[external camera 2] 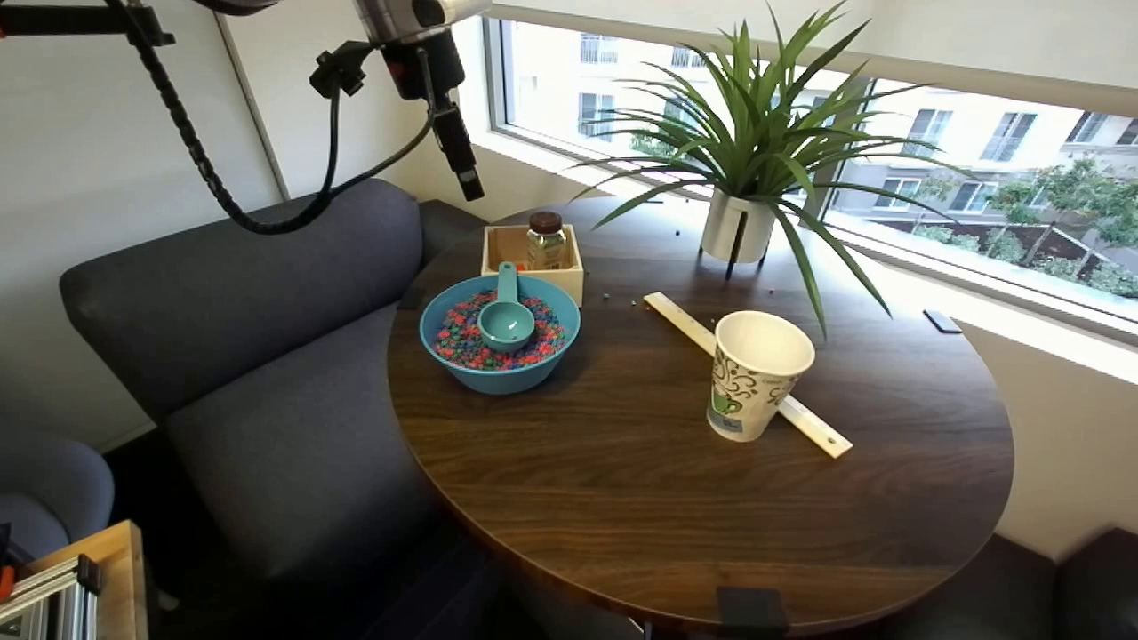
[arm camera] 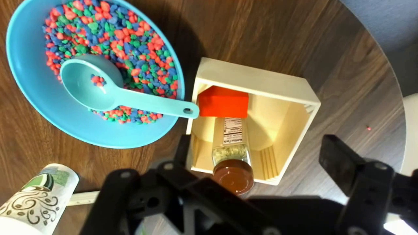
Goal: Remove the glass container from the wooden box, put it on the table and put the paper cup in the wooden box
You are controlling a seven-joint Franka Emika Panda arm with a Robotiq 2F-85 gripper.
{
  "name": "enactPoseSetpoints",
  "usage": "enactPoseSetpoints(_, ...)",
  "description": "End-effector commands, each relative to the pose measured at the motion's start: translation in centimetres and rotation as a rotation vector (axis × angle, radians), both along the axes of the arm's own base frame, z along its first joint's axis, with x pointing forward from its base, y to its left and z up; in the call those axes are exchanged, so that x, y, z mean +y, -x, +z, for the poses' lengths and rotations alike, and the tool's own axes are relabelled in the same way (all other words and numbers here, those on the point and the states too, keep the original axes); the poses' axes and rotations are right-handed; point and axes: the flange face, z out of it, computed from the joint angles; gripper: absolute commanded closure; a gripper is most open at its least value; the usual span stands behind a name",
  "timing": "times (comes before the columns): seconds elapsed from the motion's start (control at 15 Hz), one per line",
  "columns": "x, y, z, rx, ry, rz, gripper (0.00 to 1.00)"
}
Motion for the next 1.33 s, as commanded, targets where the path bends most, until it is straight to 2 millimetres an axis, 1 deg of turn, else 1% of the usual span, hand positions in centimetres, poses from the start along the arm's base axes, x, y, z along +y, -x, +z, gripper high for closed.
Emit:
enactPoseSetpoints(0.0,0.1,0.1,0.3,-0.003,0.0,0.001,0.0)
enactPoseSetpoints(0.13,-0.1,-1.5,-0.7,0.003,-0.013,0.069,0.0)
enactPoseSetpoints(0.27,-0.5,-3.3,-2.1,0.004,0.021,0.166,0.0)
enactPoseSetpoints(0.4,-0.7,-5.0,-3.8,0.006,0.017,0.234,0.0)
enactPoseSetpoints(0.53,-1.1,-6.9,-5.1,0.003,0.021,0.196,0.0)
enactPoseSetpoints(0.73,-1.4,-8.8,-5.8,-0.001,0.02,0.172,0.0)
enactPoseSetpoints(0.87,-2.1,-9.4,-5.3,0.0,0.018,0.156,0.0)
enactPoseSetpoints(1.13,-3.2,-9.3,-5.0,0.024,0.022,0.157,0.0)
enactPoseSetpoints(1.2,-3.4,-9.2,-4.8,0.023,0.014,0.175,0.0)
enactPoseSetpoints(1.27,-3.3,-9.4,-4.9,0.0,0.024,0.155,0.0)
